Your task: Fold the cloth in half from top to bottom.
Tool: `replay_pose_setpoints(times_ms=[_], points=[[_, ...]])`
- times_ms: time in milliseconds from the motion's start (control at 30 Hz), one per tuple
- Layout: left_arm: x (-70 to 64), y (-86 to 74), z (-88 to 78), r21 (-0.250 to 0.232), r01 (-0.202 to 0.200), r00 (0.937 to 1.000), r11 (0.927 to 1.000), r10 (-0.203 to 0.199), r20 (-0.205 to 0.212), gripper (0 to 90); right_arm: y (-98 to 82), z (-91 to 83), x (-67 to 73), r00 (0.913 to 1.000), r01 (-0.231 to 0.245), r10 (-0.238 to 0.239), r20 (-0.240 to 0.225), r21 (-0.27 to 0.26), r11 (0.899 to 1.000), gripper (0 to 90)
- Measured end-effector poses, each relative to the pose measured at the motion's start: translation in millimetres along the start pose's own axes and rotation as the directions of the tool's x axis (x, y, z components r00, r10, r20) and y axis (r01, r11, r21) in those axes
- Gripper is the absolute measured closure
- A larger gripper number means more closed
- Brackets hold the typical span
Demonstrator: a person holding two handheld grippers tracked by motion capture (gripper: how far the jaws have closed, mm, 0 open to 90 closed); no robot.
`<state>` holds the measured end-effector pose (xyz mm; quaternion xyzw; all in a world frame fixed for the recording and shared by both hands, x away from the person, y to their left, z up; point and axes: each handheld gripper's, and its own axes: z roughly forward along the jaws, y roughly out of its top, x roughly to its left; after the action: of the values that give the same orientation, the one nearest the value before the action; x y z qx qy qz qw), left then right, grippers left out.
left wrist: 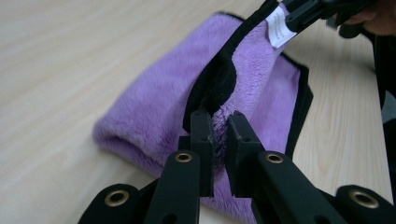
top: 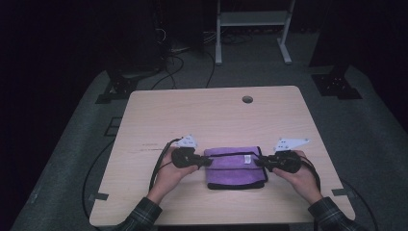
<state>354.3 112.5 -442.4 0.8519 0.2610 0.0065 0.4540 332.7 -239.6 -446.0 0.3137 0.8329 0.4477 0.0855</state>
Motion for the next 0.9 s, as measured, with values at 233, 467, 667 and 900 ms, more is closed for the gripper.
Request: replay_pose_setpoints(times_ms=[233,467,667,900], points=[[-8.5,-7.0,-0.5,0.032,-0.019,0.9998,0.9993,0.019,0.000,67.4,-10.9,-1.2,6.8,1.0000,0.006,-0.006,-0.003,0.049,0.999,64.2],[-13.1,4.7,-22.4,-0.040,-0.039,0.9993,0.9984,0.039,-0.002,66.6,-2.4,-26.1,12.7,0.9995,0.013,-0.014,-0.029,-0.039,0.999,63.4],[-3.3,19.4,-26.7,-0.067,-0.047,0.9984,0.9967,0.044,-0.036,87.1,15.8,-30.3,3.6,0.9996,0.026,-0.027,-0.002,-0.071,0.997,79.1],[14.7,23.1,-4.4,-0.031,-0.023,0.9983,0.9993,0.021,-0.054,89.4,30.2,-3.5,-13.7,0.9998,0.017,-0.017,0.006,-0.027,1.000,89.1]])
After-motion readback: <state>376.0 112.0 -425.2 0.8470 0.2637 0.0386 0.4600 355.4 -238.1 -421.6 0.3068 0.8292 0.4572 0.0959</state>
